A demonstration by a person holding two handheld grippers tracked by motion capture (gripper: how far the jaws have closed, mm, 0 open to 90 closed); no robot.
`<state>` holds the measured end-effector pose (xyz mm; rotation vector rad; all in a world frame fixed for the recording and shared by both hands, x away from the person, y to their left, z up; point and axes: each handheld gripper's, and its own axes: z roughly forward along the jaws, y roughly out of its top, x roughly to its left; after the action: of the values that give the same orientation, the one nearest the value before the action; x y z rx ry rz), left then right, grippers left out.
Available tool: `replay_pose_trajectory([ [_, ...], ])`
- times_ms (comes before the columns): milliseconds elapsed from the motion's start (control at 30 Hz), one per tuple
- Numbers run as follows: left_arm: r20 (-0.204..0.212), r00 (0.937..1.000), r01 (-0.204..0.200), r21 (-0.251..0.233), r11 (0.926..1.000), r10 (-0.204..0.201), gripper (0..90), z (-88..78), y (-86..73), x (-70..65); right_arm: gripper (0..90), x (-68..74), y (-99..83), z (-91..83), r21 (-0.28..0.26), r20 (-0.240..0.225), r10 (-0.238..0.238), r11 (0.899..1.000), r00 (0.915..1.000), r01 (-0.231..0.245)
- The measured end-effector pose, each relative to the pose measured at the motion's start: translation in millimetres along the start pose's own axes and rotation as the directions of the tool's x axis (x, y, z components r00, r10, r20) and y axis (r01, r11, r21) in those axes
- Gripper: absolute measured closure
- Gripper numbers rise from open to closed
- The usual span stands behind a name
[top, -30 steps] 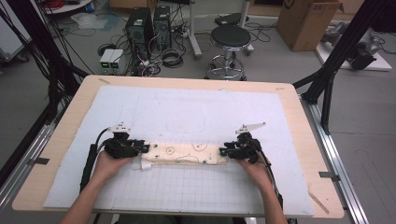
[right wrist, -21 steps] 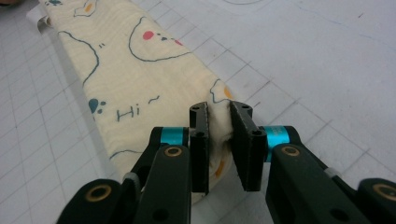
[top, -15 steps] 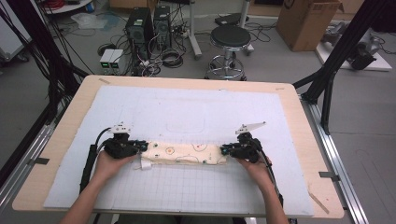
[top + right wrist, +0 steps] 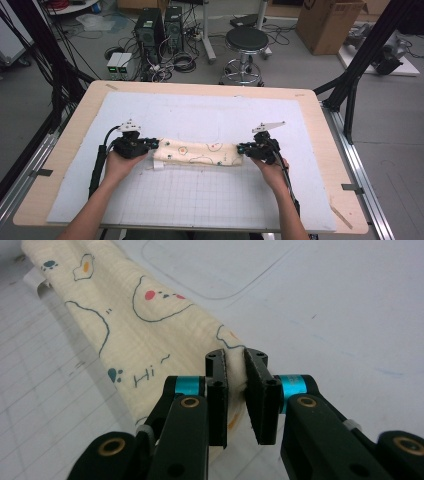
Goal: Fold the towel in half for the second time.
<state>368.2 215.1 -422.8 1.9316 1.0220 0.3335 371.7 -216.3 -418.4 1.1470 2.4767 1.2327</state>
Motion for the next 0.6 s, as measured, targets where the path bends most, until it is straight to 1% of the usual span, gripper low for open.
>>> replay_pose_trajectory([
  [67,-0.01,0.9999,-0.004,0.012,0.9999,0.004,81.1,4.4,3.8,2.1,80.5,-3.5,2.7,2.1,-0.008,0.004,0.011,1.0,0.9999,-0.011],
  [100,-0.012,0.9999,-0.002,0.014,0.9999,0.003,81.0,6.1,5.1,2.8,80.5,-6.0,4.2,3.9,-0.008,0.013,0.023,1.0,0.9997,-0.023],
  [133,-0.019,0.9998,0.005,0.009,0.9999,-0.005,80.9,8.7,6.9,3.6,80.5,-8.1,5.0,5.2,-0.01,0.017,0.025,1.0,0.9995,-0.025],
  [167,-0.02,0.9998,0.007,0.01,0.9999,-0.007,80.9,10.4,8.0,4.9,80.4,-10.4,6.1,7.6,-0.011,0.023,0.041,0.999,0.9989,-0.041],
  [233,-0.028,0.9996,0.009,0.013,0.9999,-0.009,80.9,13.7,9.6,7.1,80.3,-13.7,7.9,11.4,-0.007,0.037,0.046,0.999,0.9983,-0.046],
  [333,-0.039,0.9988,0.031,0.001,0.9995,-0.031,80.9,16.1,8.8,10.3,80.3,-16.0,10.7,15.4,-0.014,0.043,0.053,0.999,0.9977,-0.052],
  [367,-0.044,0.9986,0.03,0.007,0.9995,-0.03,80.9,16.7,8.1,12.0,80.3,-16.9,11.0,16.6,-0.016,0.044,0.052,0.999,0.9977,-0.051],
  [433,-0.054,0.9978,0.039,0.01,0.9992,-0.039,81.2,18.8,6.9,13.8,80.3,-17.9,10.9,19.5,-0.016,0.043,0.065,0.998,0.997,-0.065],
  [467,-0.067,0.9969,0.043,0.016,0.999,-0.041,81.4,19.0,6.4,15.4,80.3,-18.4,10.6,20.7,-0.016,0.041,0.068,0.998,0.9969,-0.067],
  [500,-0.09,0.9952,0.041,0.019,0.999,-0.039,83.1,18.5,6.3,17.0,80.3,-19.1,10.2,22.9,-0.014,0.046,0.066,0.998,0.9968,-0.065],
  [533,-0.098,0.9937,0.054,0.01,0.9985,-0.053,84.6,18.3,5.9,19.0,80.2,-19.2,9.7,24.0,-0.009,0.055,0.072,0.997,0.9959,-0.071],
  [600,-0.08,0.9938,0.078,0.002,0.9969,-0.078,83.2,16.9,5.3,23.6,80.2,-21.8,8.3,25.6,-0.009,0.047,0.086,0.996,0.9952,-0.086],
])
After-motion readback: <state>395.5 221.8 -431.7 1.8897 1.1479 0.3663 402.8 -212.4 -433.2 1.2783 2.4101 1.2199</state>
